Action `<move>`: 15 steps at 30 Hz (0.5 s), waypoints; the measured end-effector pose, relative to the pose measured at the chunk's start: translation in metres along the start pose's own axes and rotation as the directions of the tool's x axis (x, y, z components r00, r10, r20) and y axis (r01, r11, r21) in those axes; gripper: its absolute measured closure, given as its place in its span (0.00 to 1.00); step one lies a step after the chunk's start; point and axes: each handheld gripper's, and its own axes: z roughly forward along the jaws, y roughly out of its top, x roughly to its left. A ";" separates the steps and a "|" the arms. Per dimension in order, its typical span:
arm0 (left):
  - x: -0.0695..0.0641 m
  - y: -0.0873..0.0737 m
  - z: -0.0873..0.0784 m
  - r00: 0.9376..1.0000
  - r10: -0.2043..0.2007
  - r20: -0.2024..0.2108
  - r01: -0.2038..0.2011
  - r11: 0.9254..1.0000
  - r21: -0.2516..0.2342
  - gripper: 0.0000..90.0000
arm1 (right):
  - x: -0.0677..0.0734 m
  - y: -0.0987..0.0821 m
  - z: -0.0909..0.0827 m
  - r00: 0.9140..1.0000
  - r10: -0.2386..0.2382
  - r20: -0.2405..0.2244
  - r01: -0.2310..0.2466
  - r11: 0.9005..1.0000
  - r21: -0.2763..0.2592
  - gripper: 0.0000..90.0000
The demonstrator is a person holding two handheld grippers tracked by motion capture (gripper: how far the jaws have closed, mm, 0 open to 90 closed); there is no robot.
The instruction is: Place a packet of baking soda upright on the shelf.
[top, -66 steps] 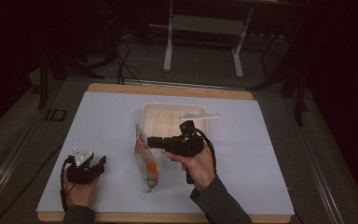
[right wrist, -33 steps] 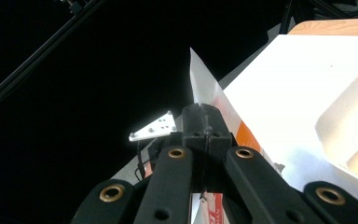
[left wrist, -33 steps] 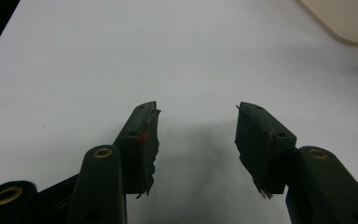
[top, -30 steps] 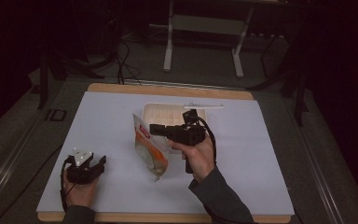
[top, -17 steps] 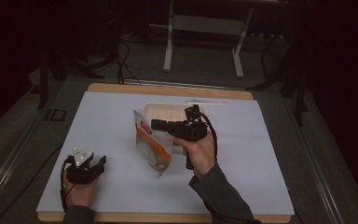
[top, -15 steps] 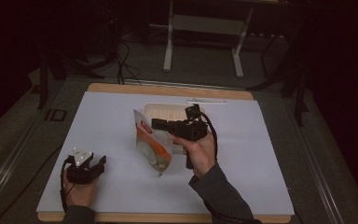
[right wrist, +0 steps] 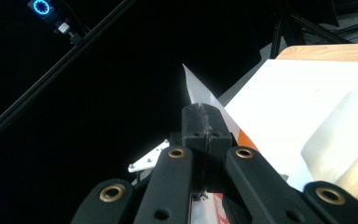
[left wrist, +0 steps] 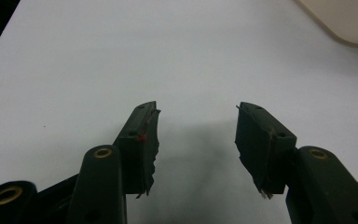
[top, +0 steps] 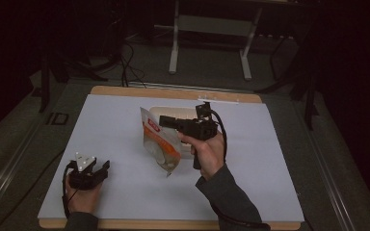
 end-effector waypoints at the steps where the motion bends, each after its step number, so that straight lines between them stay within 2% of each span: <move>1: 0.000 0.000 0.000 1.000 0.000 -0.001 0.000 1.000 0.000 0.54 | 0.000 0.001 0.000 1.000 0.000 0.001 0.000 1.000 -0.005 1.00; 15: 0.000 0.000 0.000 1.000 -0.003 -0.001 0.003 1.000 -0.002 0.54 | 0.002 0.014 -0.004 1.000 0.003 0.010 -0.002 0.999 -0.043 1.00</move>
